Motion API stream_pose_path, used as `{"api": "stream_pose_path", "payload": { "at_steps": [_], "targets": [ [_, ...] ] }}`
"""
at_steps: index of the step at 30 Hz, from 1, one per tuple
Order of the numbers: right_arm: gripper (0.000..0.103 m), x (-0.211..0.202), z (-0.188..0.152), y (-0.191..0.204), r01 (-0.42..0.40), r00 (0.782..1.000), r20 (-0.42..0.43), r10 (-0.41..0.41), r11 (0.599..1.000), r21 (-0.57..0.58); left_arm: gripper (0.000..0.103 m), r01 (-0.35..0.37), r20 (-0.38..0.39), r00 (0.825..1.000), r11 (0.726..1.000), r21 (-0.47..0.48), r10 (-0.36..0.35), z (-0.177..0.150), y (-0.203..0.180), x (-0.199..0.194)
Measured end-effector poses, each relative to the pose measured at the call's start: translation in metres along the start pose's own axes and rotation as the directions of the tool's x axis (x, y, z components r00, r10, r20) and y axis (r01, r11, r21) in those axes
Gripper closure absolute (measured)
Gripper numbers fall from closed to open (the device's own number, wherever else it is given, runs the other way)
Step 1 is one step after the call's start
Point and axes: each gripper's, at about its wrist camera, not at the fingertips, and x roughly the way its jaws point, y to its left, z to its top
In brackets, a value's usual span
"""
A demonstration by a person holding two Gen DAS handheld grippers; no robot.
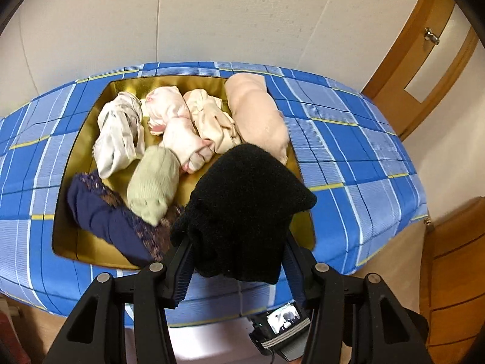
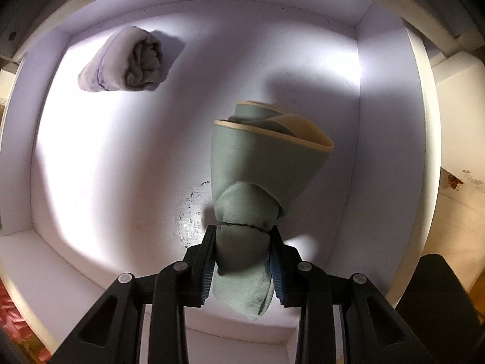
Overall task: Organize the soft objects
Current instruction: 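Carry the black hat with the left gripper into the tray while the right gripper lifts the sage garment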
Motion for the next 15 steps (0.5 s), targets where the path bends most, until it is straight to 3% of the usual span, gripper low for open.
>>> {"api": "stream_pose_path", "payload": {
  "at_steps": [7,8,15],
  "targets": [
    [0.070,-0.015,-0.001,-0.001,-0.011,1.000,-0.003,0.011,1.000,0.015,0.050,-0.044,-0.026,0.999,0.999,-0.015,0.044,0.008,0.003,0.019],
    [0.070,-0.034,-0.004,0.006,-0.011,1.000,-0.003,0.011,1.000,0.016,0.050,-0.051,-0.031,0.998,0.999,-0.021,0.050,0.008,0.005,0.023],
    [0.070,-0.034,-0.002,0.001,-0.017,1.000,-0.005,0.017,1.000,0.024,0.050,-0.103,-0.058,0.993,0.995,-0.019,0.101,0.008,0.009,0.044]
  ]
}}
